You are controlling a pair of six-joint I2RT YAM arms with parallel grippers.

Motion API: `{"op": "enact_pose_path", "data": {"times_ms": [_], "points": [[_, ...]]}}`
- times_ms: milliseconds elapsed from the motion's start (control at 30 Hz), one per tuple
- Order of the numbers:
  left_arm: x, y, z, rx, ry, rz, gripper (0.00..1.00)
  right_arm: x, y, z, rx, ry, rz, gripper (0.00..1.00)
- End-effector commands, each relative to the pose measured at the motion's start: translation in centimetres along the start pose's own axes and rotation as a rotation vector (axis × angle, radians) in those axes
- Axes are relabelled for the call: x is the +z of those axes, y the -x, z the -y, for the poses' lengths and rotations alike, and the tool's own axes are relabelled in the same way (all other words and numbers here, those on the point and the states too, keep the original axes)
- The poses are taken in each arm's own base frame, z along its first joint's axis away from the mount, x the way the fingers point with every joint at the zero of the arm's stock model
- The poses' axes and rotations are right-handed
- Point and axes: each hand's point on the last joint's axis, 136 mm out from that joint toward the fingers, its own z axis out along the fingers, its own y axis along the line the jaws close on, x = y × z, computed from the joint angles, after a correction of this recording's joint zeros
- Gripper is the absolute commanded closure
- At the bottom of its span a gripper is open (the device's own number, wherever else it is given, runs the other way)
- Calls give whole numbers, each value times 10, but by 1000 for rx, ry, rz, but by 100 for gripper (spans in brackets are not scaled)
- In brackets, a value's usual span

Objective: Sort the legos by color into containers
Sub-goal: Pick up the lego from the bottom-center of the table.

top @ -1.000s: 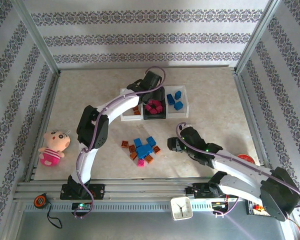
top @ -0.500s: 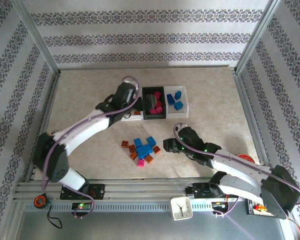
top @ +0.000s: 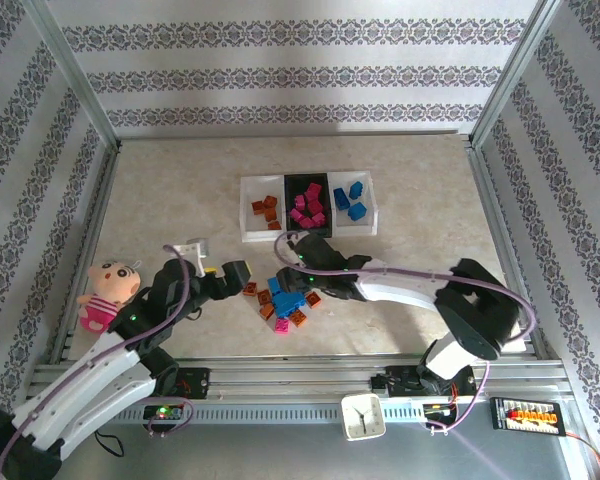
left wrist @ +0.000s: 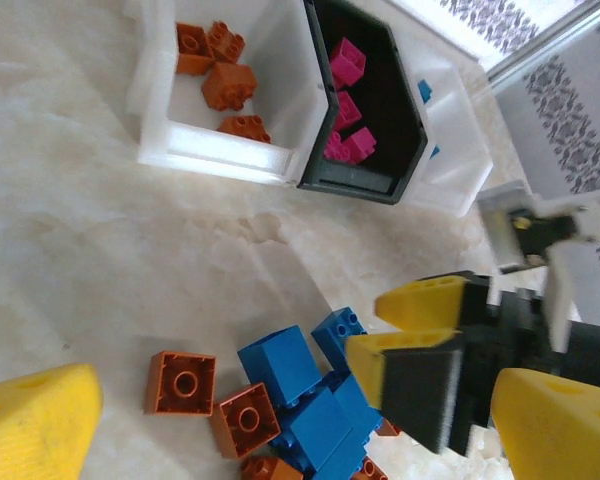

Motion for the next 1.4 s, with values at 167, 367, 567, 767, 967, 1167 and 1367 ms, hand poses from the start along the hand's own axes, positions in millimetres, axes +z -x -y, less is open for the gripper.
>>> {"op": "enact_pose_path", "data": {"times_ms": [167, 367, 567, 767, 967, 1167, 1367], "points": [[-14, -30, -42, -47, 116, -38, 0, 24, 6, -31, -104, 7, -59, 38], [-12, -34, -45, -42, 129, -51, 0, 39, -7, -22, -111, -62, -128, 42], [-9, -34, -46, -38, 132, -54, 0, 50, -15, -22, -120, -68, -162, 47], [-9, -36, -48, -40, 145, -57, 0, 52, -14, -28, -126, -39, -155, 64], [-9, -32, -48, -46, 150, -42, 0, 35, 6, -38, -139, 3, -60, 76], [-7, -32, -48, -52, 153, -39, 0, -6, 46, -45, -134, 39, 92, 77], [-3, -33, -45, -48, 130, -46, 0, -61, 89, 1, -39, -28, 243, 78]]}}
